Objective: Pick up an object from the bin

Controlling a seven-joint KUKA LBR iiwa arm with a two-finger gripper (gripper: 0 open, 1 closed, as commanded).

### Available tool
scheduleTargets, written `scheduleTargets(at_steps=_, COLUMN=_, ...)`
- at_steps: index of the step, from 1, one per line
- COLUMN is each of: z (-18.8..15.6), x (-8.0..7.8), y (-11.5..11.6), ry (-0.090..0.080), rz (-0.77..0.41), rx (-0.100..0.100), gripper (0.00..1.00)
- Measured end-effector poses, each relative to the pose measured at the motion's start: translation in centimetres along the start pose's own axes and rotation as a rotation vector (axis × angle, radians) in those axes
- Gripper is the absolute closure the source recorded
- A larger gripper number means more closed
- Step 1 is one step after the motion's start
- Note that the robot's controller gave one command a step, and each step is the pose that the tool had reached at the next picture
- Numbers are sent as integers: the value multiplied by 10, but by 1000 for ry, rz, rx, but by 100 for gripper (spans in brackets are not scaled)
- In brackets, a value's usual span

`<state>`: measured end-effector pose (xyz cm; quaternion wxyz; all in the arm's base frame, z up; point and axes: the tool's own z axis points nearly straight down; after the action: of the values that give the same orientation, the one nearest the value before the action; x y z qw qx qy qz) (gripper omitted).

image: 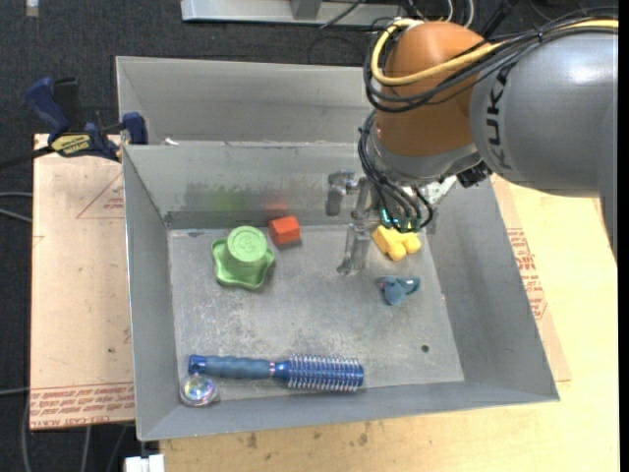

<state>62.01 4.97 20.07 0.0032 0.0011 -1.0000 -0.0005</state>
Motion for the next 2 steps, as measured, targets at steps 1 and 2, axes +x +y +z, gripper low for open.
scheduleTargets(at_steps=1, z=48, x=91, y=49, ry=0, rz=-231, rx=-1, gripper=0)
scheduleTargets(at_steps=2, z=113, x=128, y=66, ry=-13, rz=-273, rx=0, gripper=0)
